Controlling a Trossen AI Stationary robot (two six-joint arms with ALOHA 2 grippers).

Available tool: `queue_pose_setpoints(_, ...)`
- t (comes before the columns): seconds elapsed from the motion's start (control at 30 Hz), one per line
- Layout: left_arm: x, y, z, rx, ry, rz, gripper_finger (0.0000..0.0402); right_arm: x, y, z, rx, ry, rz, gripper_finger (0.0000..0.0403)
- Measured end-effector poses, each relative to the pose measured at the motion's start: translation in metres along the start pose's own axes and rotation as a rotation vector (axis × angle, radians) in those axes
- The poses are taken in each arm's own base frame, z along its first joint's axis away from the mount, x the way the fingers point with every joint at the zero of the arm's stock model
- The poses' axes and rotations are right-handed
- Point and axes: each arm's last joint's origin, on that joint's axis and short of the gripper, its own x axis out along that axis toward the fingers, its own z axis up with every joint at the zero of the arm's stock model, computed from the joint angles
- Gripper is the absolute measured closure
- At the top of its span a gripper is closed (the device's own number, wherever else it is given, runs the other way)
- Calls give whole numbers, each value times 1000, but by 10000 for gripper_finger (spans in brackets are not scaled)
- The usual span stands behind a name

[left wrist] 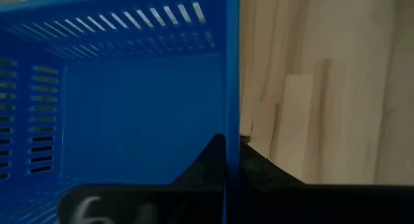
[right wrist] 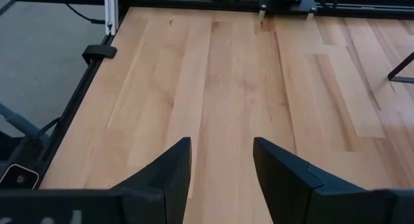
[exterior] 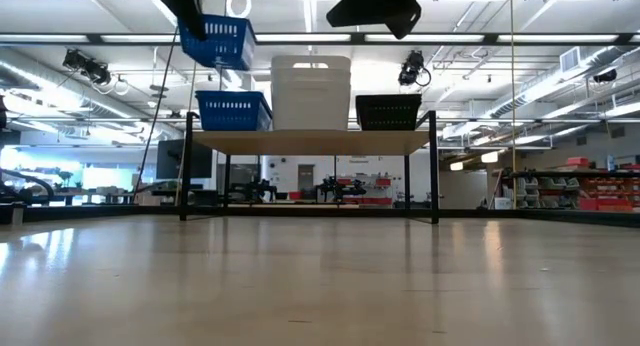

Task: Stack baskets on shelf by color
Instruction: Stack the blue bin into the blue bin on the shelf

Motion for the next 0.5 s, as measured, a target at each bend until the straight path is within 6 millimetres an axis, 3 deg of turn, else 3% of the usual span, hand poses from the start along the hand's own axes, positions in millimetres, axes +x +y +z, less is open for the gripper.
queue_pose_setpoints(0.27,9,22,5,-23,-95,-47,393,0,0,0,0,0,1,230)
queue_pose_setpoints(0.5,17,41,-4,-40,-59,-50,393,0,0,0,0,0,1,230)
